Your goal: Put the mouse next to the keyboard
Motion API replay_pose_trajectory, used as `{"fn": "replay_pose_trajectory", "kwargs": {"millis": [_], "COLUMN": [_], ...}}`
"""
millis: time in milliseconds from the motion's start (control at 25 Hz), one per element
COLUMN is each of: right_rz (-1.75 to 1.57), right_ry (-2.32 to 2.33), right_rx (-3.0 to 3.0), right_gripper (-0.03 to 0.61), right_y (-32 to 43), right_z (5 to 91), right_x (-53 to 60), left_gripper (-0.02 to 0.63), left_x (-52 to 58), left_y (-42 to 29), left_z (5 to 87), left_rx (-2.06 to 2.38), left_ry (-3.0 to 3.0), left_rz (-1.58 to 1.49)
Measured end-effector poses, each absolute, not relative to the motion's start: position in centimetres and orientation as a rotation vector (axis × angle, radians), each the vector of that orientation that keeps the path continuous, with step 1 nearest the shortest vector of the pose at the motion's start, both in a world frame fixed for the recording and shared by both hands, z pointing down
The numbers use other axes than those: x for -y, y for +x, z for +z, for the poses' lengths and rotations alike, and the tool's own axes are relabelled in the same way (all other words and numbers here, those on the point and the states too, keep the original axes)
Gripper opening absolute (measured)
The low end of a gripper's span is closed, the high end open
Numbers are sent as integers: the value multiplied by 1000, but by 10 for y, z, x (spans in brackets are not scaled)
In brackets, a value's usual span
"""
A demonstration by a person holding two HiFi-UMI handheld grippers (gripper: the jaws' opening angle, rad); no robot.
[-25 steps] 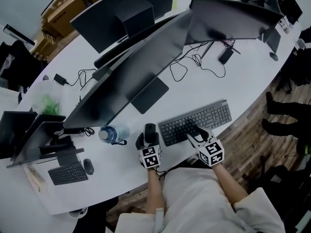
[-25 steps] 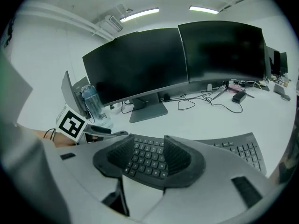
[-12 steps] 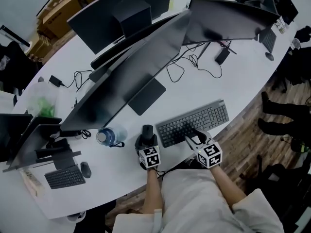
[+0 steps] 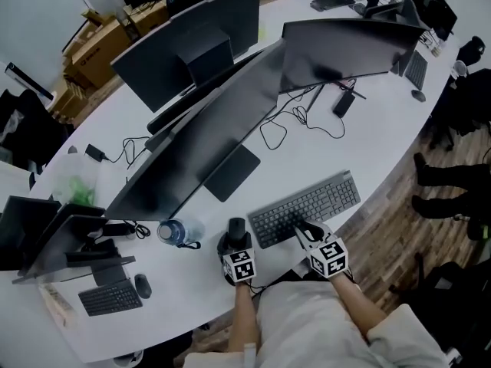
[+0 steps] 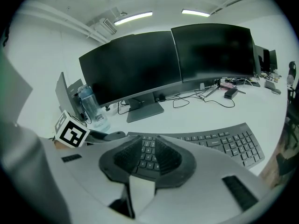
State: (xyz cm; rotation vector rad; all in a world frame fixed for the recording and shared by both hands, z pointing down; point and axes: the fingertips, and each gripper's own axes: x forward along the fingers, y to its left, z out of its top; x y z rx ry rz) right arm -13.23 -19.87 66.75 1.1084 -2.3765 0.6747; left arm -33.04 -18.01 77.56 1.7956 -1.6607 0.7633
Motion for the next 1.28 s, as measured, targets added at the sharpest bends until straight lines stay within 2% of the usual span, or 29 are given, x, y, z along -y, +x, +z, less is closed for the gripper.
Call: {"fn": "replay_pose_trajectory", "kwargs": {"millis": [280,840,1280], "right_rz": [664,695,581], "right_ry": [1075,922,838], "right_rx": [2421,2469,2497], "right_gripper": [5,5,5], "right_y": [-132,-109,-25], "right_z": [666,667,647], "right_x": [187,185,217], "left_gripper": [299,299,299], "left_x": [171,180,193], "left_y": [-329,-309,-247], "left_z": [769,699,657], "left_rx": [1696,1938,2088], "left_ry": [1797,1754,1650], "left_rz": [731,587,433]}}
